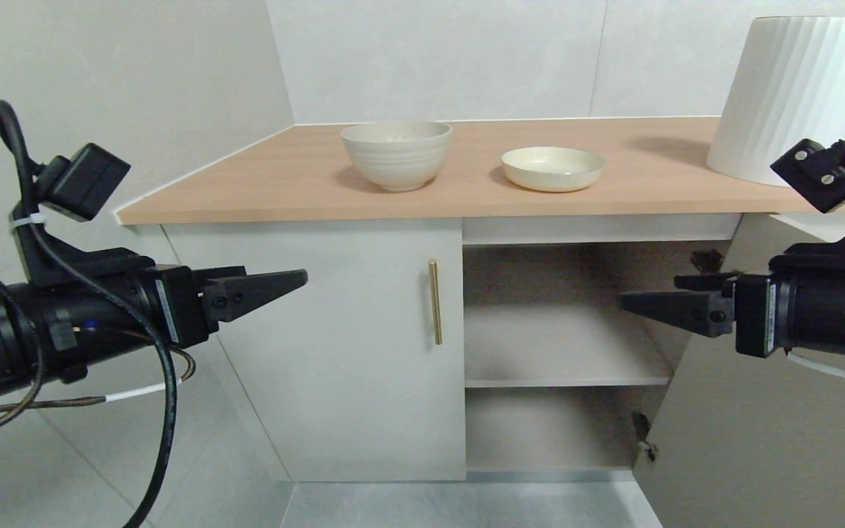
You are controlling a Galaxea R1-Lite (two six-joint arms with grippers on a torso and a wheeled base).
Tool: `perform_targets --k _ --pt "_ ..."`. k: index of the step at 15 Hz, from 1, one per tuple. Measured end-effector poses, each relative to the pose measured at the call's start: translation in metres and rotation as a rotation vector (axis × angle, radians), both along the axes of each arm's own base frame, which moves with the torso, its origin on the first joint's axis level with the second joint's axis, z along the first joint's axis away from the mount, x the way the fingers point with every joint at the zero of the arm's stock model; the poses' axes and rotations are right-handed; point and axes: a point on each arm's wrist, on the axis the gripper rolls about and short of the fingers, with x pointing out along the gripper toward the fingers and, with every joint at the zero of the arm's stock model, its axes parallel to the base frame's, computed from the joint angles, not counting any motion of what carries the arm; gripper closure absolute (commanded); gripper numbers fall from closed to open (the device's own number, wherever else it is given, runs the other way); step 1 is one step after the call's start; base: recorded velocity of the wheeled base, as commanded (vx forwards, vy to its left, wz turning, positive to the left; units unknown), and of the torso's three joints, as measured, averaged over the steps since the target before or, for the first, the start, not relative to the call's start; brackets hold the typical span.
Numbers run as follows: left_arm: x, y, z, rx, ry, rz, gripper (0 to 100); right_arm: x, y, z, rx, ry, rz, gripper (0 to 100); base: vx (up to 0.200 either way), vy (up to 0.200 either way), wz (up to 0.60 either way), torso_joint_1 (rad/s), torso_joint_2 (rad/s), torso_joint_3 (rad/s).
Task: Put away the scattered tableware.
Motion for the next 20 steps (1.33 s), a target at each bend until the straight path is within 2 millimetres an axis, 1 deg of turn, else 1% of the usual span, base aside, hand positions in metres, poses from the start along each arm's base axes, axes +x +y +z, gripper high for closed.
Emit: perform_targets --k 5,13,19,20 --pt "-0.004 0.001 0.004 -0.005 -0.019 0.0 0 -0.002 -0.001 -0.003 -0.001 0.005 0.001 0 0.2 0.0 0.0 0.001 0.0 0.003" --pt "-0.013 0.003 0.012 -0.016 -0.054 0.001 0 -0.006 -0.004 -0.003 0.001 0.0 0.001 0 0.0 0.0 0.0 0.0 0.0 0.0" --pt "-0.014 0.004 0.013 -0.019 -0.058 0.0 0 -0.006 -0.004 -0.003 -0.001 0.0 0.001 0 0.0 0.0 0.0 0.0 0.0 0.0" --pt "-0.014 0.004 0.013 -0.019 -0.057 0.0 0 -0.006 -0.004 -0.004 -0.002 0.002 0.001 0 0.0 0.0 0.0 0.002 -0.2 -0.198"
